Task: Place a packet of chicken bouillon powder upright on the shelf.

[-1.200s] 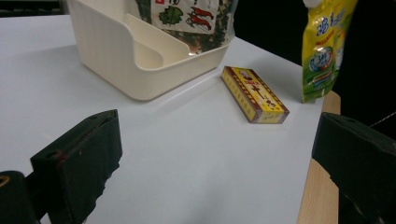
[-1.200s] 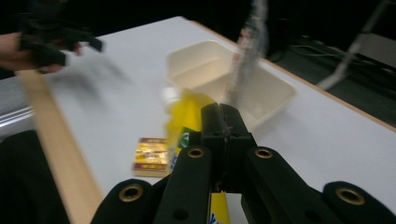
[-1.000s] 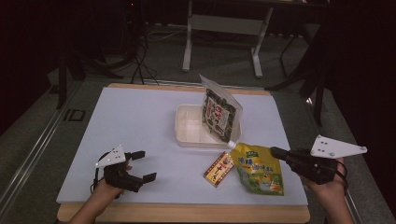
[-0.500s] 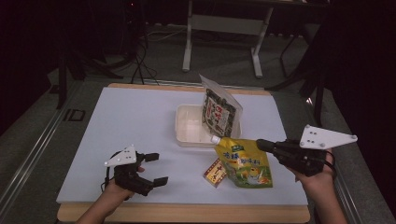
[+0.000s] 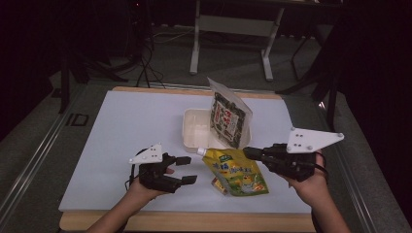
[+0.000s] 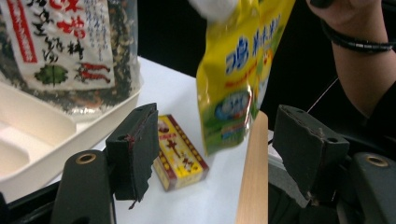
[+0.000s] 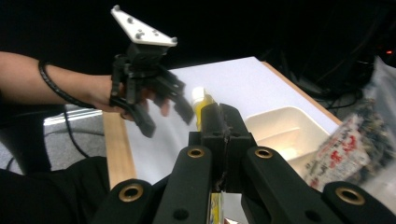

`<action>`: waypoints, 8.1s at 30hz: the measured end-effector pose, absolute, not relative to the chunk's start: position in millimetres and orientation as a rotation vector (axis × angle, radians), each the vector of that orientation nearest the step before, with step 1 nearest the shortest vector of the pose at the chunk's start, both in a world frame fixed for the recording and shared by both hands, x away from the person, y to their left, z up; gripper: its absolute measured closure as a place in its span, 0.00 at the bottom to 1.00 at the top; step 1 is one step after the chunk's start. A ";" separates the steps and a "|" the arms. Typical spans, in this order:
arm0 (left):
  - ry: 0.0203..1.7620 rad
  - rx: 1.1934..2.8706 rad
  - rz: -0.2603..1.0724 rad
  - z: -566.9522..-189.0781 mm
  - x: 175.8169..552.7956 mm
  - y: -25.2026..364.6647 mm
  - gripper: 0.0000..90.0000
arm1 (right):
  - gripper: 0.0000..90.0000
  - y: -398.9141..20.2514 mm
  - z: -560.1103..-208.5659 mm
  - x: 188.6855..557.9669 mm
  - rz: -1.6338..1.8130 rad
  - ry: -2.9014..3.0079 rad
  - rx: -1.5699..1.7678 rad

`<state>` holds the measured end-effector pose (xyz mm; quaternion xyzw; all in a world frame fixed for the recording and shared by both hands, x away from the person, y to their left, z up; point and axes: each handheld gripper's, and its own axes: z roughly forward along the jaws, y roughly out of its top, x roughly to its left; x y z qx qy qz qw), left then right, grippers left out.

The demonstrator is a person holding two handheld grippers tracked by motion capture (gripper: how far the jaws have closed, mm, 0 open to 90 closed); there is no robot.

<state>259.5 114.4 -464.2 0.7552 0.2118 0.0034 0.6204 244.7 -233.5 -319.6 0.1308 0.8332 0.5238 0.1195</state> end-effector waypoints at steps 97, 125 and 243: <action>0.685 1.645 0.352 -483.7 242.3 176.7 0.02 | 1.00 -134.8 -368.6 298.0 1.474 1.942 1.041; 0.725 1.645 0.402 -496.3 244.6 187.8 0.01 | 1.00 -82.9 -389.1 332.8 1.397 1.623 1.188; 0.728 1.688 0.342 -505.2 247.4 185.3 0.01 | 0.19 -101.6 -454.2 369.9 1.409 1.972 1.081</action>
